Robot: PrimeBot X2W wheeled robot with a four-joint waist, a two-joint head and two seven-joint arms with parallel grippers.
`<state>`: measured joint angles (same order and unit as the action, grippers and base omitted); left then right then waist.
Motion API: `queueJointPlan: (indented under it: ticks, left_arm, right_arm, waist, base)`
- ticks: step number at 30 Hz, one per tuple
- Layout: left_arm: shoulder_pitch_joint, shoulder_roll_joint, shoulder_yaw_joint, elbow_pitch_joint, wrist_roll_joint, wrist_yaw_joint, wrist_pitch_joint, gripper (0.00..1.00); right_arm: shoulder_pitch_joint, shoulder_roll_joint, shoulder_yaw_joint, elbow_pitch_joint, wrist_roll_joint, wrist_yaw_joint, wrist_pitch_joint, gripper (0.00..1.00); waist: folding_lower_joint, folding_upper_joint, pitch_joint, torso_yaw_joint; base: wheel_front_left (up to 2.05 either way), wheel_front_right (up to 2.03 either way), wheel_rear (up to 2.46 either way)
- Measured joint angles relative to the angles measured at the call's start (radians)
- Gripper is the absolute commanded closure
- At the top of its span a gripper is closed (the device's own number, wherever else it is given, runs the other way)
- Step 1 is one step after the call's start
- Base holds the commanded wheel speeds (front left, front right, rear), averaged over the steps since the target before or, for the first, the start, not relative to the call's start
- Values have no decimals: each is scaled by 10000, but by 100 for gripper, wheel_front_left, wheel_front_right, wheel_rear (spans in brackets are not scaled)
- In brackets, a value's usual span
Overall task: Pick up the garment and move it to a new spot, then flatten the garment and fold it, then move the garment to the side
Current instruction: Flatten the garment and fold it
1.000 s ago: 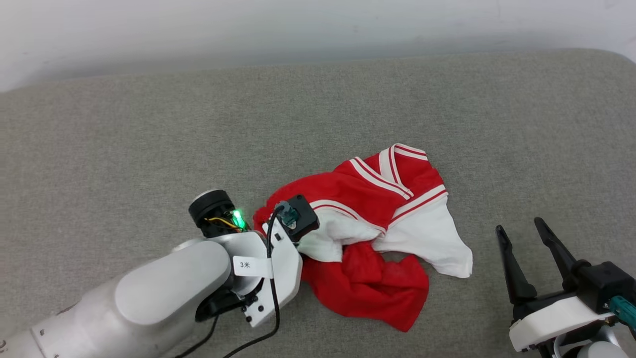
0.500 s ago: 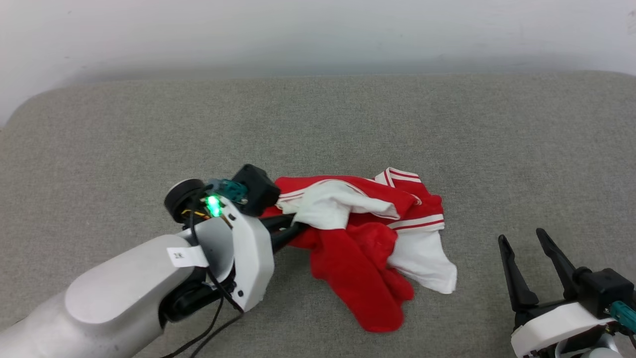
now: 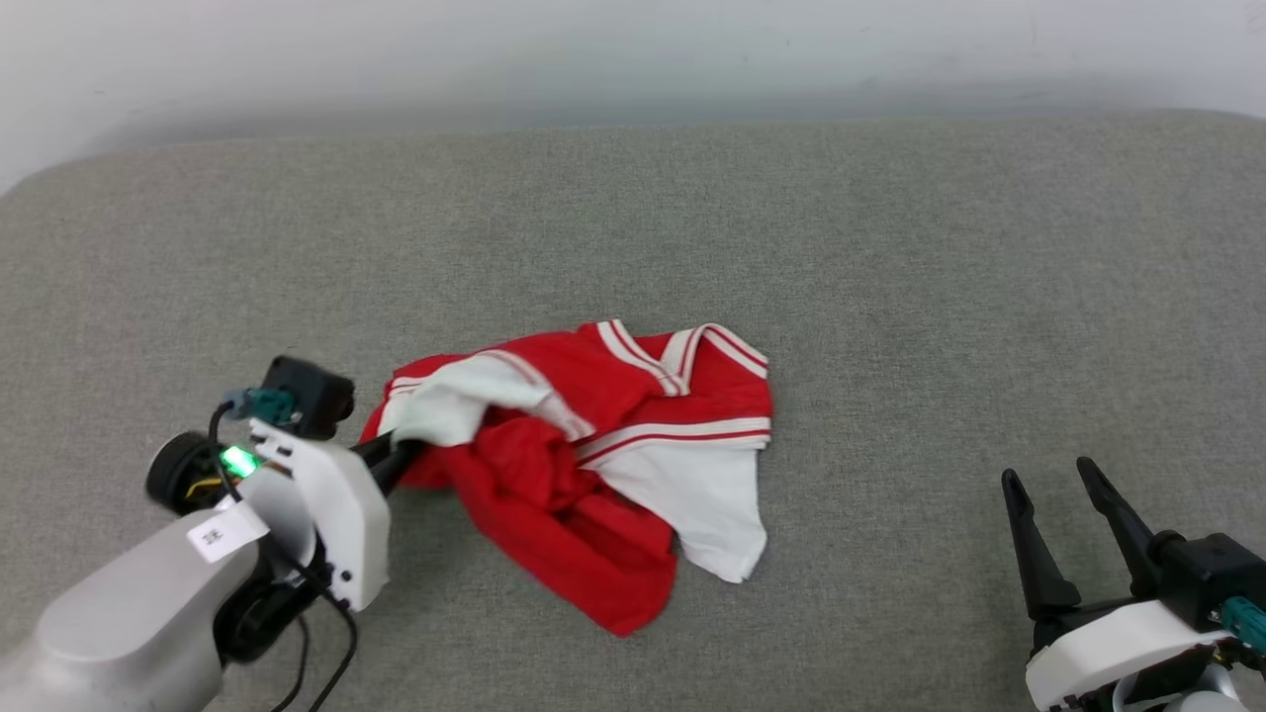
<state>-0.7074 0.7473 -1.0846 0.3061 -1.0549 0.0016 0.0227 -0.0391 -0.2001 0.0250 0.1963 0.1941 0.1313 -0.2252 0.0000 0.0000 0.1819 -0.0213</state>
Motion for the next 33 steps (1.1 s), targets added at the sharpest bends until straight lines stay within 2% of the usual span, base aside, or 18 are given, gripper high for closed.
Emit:
queueJointPlan:
  ticks: [2,3,7,8,9,10,16,23,28,33]
  left_arm:
    - [135,10,-46,485,50,69,-92,100]
    - [355,-92,-2,1193,-111,84,-278,100]
    - [498,-263,-157,1987,104,165,-454,100]
    - [524,-343,-178,2140,151,165,-573,82]
    - [547,-431,-174,2266,151,169,-719,35]
    - [583,-535,-163,2359,155,201,-867,0]
    - [754,-972,-33,2383,673,913,-2243,0]
    - [1417,-1131,740,995,1392,2311,-2826,0]
    - [2217,-1070,2230,-756,2800,3475,-2844,0]
    - [3406,-1333,3772,-2134,4130,4326,-2844,0]
  right_arm:
    - [-8,-12,-2,23,0,0,0,0]
    - [-8,-23,-12,71,0,0,12,0]
    - [-8,-38,-4,117,-23,0,61,0]
    - [-8,-46,10,117,-33,0,73,0]
    - [-9,-65,25,113,-33,0,109,0]
    - [-12,-98,58,102,-42,0,117,0]
    - [-191,-410,261,-297,-96,0,228,0]
    - [-1030,-1152,888,-1279,-75,0,646,0]
    - [-1938,-1883,1871,-1939,349,0,1271,0]
    - [-2960,-2694,3473,-2263,1183,0,2234,0]
  waist:
    - [0,0,18,-13]
    - [0,0,2,-2]
    - [0,0,-99,24]
    - [1,0,-139,34]
    - [0,0,-183,48]
    - [1,0,-232,62]
    - [0,0,-631,242]
    - [0,0,-1056,664]
    - [0,0,-1161,1006]
    - [0,0,-1099,1260]
  base:
    - [0,0,0]
    - [0,0,0]
    - [0,0,0]
    - [0,0,0]
    - [0,0,0]
    - [0,0,0]
    - [0,0,0]
    - [0,0,0]
    - [0,0,0]
    - [0,0,0]
